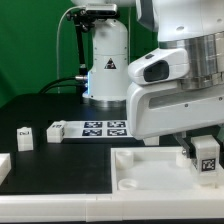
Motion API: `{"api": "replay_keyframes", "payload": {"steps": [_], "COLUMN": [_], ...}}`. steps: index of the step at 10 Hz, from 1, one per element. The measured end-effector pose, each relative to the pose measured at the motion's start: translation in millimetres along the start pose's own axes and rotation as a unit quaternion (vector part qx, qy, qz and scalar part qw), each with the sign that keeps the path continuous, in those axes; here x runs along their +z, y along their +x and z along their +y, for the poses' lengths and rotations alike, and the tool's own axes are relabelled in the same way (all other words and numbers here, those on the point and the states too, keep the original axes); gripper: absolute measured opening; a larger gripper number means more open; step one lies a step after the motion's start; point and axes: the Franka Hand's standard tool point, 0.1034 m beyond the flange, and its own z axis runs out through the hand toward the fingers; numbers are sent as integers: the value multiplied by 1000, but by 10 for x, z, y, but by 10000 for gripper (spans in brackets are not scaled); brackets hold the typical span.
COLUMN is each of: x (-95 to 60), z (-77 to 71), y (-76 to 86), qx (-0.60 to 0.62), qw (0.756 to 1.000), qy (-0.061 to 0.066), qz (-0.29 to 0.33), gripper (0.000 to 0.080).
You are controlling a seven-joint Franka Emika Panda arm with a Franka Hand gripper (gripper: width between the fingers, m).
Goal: Assemble one leg
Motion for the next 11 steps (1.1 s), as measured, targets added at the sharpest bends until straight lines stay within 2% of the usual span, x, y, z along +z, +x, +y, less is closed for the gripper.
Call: {"api": "replay_keyframes", "payload": {"steps": [2, 4, 5, 7, 9, 11], "x": [-12, -1, 0, 11, 27, 31], "z": [32, 24, 23, 8, -33, -45], "y": [-11, -54, -58, -80, -98, -101], "qx": [145, 288, 348, 477, 558, 602], "qw": [989, 958, 937, 879, 830, 799], "qy": [0, -1, -2, 1, 1, 7], "qz": [10, 15, 15, 10, 6, 1], "gripper": [294, 294, 294, 294, 294, 294]}}
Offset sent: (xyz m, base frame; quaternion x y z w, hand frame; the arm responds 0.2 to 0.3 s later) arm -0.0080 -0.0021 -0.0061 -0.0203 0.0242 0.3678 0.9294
